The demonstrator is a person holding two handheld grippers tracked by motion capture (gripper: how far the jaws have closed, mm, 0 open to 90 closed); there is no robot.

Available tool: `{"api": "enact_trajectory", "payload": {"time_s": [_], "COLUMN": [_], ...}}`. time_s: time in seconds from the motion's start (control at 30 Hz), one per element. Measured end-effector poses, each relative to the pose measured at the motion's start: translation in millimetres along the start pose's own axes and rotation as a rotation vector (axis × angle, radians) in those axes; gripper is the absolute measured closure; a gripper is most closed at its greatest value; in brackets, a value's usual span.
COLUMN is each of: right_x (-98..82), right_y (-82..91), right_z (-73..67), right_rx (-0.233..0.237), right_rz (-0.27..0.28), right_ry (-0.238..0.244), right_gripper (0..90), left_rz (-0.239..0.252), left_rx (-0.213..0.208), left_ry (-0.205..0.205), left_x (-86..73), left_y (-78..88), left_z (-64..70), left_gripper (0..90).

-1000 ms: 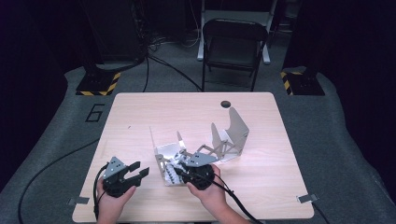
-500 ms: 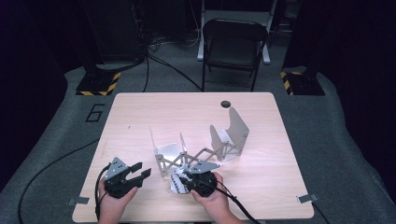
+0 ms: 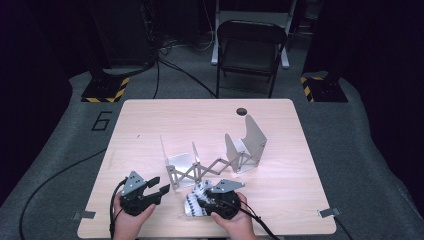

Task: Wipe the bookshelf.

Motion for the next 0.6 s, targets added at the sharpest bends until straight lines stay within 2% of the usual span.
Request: {"api": "enact_trajectory", "payload": {"time_s": [0.1, 0.2, 0.27, 0.33, 0.37, 0.43, 0.5, 0.6], "right_x": [3.8, 2.4, -0.8, -5.3, -8.0, -14.4, -20.5, -25.0], "right_y": [20.0, 34.3, 46.3, 55.0, 57.0, 57.0, 53.5, 44.7], "right_z": [2.8, 4.0, 6.2, 11.4, 16.1, 24.8, 31.4, 35.8], "right_rx": [-0.001, 0.016, 0.011, -0.020, -0.045, -0.067, -0.065, -0.061], "right_rz": [0.062, 0.091, 0.106, 0.117, 0.112, 0.102, 0.083, 0.062], "right_ry": [-0.009, -0.021, -0.015, 0.001, 0.007, 0.003, -0.024, -0.031], "right_gripper": [46.4, 46.4, 50.0, 55.6, 59.3, 67.4, 72.8, 75.6], "left_rz": [-0.007, -0.015, -0.020, -0.029, -0.029, -0.040, -0.046, -0.071], "left_rx": [-0.005, -0.018, -0.030, -0.040, -0.043, -0.052, -0.067, -0.085], "left_ry": [-0.003, -0.003, -0.008, -0.015, -0.022, -0.034, -0.040, -0.069], "left_x": [-2.4, -4.7, -4.6, -4.3, -3.9, -4.4, -5.0, -6.5], "left_y": [-1.8, -3.7, -7.0, -10.5, -12.6, -16.1, -18.9, -21.3], "left_z": [8.9, 17.8, 23.8, 29.4, 31.7, 36.9, 42.2, 47.5], "left_gripper": [48.1, 47.2, 46.5, 45.6, 45.4, 45.3, 45.5, 48.0]}}
Point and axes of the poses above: each handheld gripper's, and its own axes: y roughly backward along the jaws, x roughly out of its top, z roughly to its right, the point moved 8 cm from there along -y, roughly forward along the jaws, and after that the axes turned 6 degrees about -z, right-handed, at the moved point
